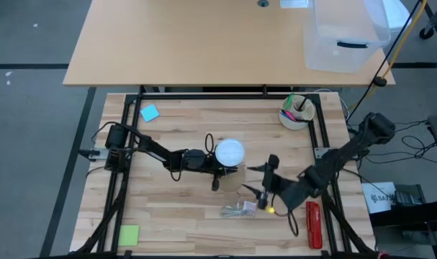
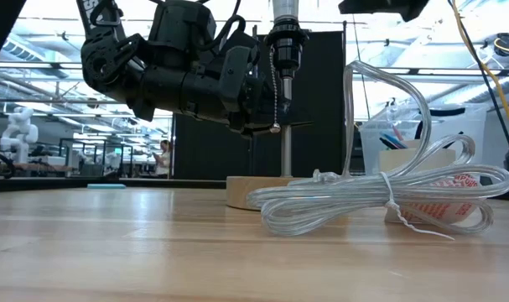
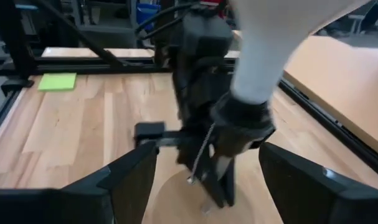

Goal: Screw lightbulb
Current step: Remove the lightbulb from the lamp

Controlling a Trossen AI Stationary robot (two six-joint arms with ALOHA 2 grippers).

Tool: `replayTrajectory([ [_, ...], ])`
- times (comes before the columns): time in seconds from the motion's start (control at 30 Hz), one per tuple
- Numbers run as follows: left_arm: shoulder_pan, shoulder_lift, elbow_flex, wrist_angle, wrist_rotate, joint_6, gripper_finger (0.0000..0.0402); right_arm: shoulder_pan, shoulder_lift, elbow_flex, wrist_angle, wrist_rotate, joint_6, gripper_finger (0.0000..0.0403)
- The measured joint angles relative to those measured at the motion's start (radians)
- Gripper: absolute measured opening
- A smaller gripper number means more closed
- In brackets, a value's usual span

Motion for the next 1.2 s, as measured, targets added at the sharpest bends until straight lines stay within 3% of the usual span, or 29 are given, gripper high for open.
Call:
replayTrajectory([
  [0.17, 0.000, 0.000, 0.000, 0.000, -0.003, 0.003, 0.0034, 0.087, 0.135, 0.000, 0.128, 0.182, -0.004, 0.0250],
  [0.37, 0.000, 0.000, 0.000, 0.002, -0.017, 0.004, 0.0033, 0.132, 0.276, 0.000, 0.337, 0.609, -0.026, 0.0212],
  [0.43, 0.000, 0.000, -0.001, 0.002, -0.019, 0.004, 0.0032, 0.132, 0.303, 0.000, 0.422, 0.673, -0.074, 0.0201],
  [0.67, 0.002, 0.000, 0.000, 0.002, -0.037, 0.000, 0.0031, 0.040, 0.339, 0.001, 0.590, 0.529, -0.110, 0.0192],
  [1.2, 0.002, 0.000, 0.000, 0.007, -0.168, -0.033, 0.0030, -0.051, 0.339, 0.001, 0.892, 0.421, -0.408, 0.0293],
])
